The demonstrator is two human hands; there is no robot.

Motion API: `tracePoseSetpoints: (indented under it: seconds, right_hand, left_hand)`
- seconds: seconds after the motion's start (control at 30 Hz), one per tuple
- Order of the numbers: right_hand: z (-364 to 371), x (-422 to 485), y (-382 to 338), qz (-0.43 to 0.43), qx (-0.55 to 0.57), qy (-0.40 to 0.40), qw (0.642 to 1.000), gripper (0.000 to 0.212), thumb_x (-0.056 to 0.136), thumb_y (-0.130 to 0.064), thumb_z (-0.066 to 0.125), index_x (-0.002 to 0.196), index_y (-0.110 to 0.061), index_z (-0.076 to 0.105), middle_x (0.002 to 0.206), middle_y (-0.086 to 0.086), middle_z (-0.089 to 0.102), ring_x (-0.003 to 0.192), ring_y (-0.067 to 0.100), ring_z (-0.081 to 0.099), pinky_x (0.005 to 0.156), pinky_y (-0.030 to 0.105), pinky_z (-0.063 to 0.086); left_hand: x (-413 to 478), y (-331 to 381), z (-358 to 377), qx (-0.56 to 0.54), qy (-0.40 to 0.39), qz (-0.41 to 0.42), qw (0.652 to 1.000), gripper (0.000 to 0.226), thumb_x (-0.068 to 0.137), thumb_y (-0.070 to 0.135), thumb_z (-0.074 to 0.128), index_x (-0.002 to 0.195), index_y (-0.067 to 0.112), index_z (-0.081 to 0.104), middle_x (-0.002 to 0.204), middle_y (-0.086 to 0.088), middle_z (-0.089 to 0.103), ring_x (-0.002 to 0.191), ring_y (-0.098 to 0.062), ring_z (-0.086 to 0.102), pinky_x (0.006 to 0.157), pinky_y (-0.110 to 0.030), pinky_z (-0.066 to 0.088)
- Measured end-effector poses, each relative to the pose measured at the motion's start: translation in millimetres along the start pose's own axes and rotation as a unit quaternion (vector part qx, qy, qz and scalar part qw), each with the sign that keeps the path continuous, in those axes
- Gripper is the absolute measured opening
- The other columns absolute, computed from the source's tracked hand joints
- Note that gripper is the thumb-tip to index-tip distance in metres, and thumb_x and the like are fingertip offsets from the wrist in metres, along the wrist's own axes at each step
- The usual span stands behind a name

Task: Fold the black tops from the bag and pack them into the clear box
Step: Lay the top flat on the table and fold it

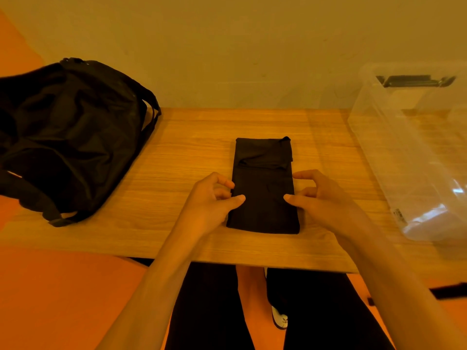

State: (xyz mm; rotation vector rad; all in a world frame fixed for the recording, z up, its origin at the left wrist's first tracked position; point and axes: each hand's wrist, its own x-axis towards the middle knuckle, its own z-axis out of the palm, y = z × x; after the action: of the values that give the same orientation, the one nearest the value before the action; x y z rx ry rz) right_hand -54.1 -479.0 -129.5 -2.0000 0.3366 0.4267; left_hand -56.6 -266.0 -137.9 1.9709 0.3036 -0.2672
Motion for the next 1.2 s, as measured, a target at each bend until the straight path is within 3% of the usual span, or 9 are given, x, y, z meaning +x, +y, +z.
tracePoseSetpoints:
  seconds: [0.17,0.33,0.53,0.87,0.97,1.03,1.07,1.13,1.2]
  right_hand:
    - [5.7,-10.8,4.9,-0.015,-0.015,0.003,1.0,0.055,0.095,-0.032,0.068,0.143,-0.029,0.041,0.089,-0.01,0.065,0.078,0.001,0.057,0.059,0.019,0.038]
    - [8.9,-20.6,9.1,-0.034,-0.013,0.02,0.999,0.064,0.088,-0.032,0.075,0.143,-0.031,0.042,0.087,-0.005,0.071,0.084,0.004,0.063,0.065,0.018,0.039]
    - [16.7,-28.4,24.7,-0.082,-0.041,0.071,0.993,0.059,0.086,-0.039,0.075,0.138,-0.03,0.047,0.076,-0.005,0.067,0.071,0.003,0.063,0.063,0.018,0.04]
    - [26.9,-33.7,43.9,-0.149,-0.044,0.127,0.98,0.058,0.083,-0.038,0.077,0.133,-0.034,0.05,0.071,-0.006,0.064,0.073,0.001,0.062,0.06,0.018,0.047]
    - [29.3,-32.9,48.5,-0.186,-0.114,0.204,0.954,0.057,0.083,-0.053,0.07,0.132,-0.029,0.053,0.09,-0.012,0.061,0.081,0.005,0.059,0.071,0.023,0.049]
    - [31.4,-31.3,47.4,-0.27,-0.213,0.23,0.91,0.056,0.093,-0.059,0.053,0.136,-0.024,0.054,0.118,-0.006,0.058,0.107,0.012,0.056,0.089,0.029,0.044]
    - [33.0,-29.1,46.3,-0.304,-0.261,0.212,0.891,0.057,0.099,-0.059,0.043,0.141,-0.022,0.051,0.134,-0.003,0.054,0.122,0.016,0.051,0.098,0.031,0.041]
    - [37.6,-21.5,47.8,-0.317,-0.355,0.151,0.867,0.063,0.104,-0.056,0.024,0.156,-0.022,0.035,0.161,-0.002,0.033,0.148,0.016,0.028,0.116,0.032,0.025]
    - [40.9,-14.5,53.2,-0.299,-0.411,0.116,0.853,0.066,0.105,-0.056,0.01,0.16,-0.021,0.02,0.167,-0.001,0.015,0.155,0.013,0.008,0.123,0.03,0.008]
  left_hand:
    - [-5.0,-1.5,-3.6,0.035,0.003,-0.022,0.999,0.035,0.083,0.038,0.081,0.108,0.025,0.061,0.1,-0.001,0.07,0.094,-0.013,0.066,0.072,-0.028,0.051]
    - [-14.0,-3.5,-5.4,0.055,0.014,0.0,0.998,0.034,0.081,0.032,0.084,0.106,0.024,0.063,0.091,0.0,0.073,0.09,-0.01,0.068,0.072,-0.024,0.05]
    - [-27.5,-10.4,-4.2,0.022,0.031,-0.015,0.999,0.028,0.081,0.034,0.083,0.102,0.025,0.066,0.089,0.005,0.074,0.085,-0.001,0.065,0.064,-0.017,0.04]
    - [-33.0,-22.6,0.5,0.033,0.074,0.01,0.997,0.019,0.083,0.03,0.082,0.092,0.025,0.066,0.084,0.005,0.073,0.085,-0.01,0.066,0.07,-0.024,0.045]
    - [-34.4,-26.1,3.2,0.109,0.157,0.104,0.976,0.021,0.087,0.039,0.076,0.095,0.024,0.065,0.09,0.01,0.067,0.081,-0.006,0.062,0.066,-0.021,0.043]
    - [-35.5,-25.5,4.5,0.221,0.198,0.239,0.925,0.029,0.096,0.047,0.06,0.109,0.021,0.066,0.112,0.009,0.062,0.098,-0.009,0.059,0.075,-0.02,0.046]
    - [-34.2,-25.8,5.3,0.273,0.171,0.299,0.898,0.038,0.101,0.049,0.051,0.122,0.02,0.065,0.129,0.005,0.059,0.116,-0.012,0.055,0.089,-0.023,0.047]
    - [-27.7,-29.3,7.7,0.369,0.064,0.358,0.855,0.059,0.106,0.055,0.028,0.149,0.021,0.048,0.16,0.002,0.037,0.149,-0.015,0.029,0.117,-0.033,0.029]
    - [-18.4,-31.5,7.6,0.443,-0.032,0.336,0.83,0.074,0.102,0.063,0.0,0.161,0.025,0.021,0.17,0.005,0.008,0.156,-0.01,-0.004,0.127,-0.037,0.009]
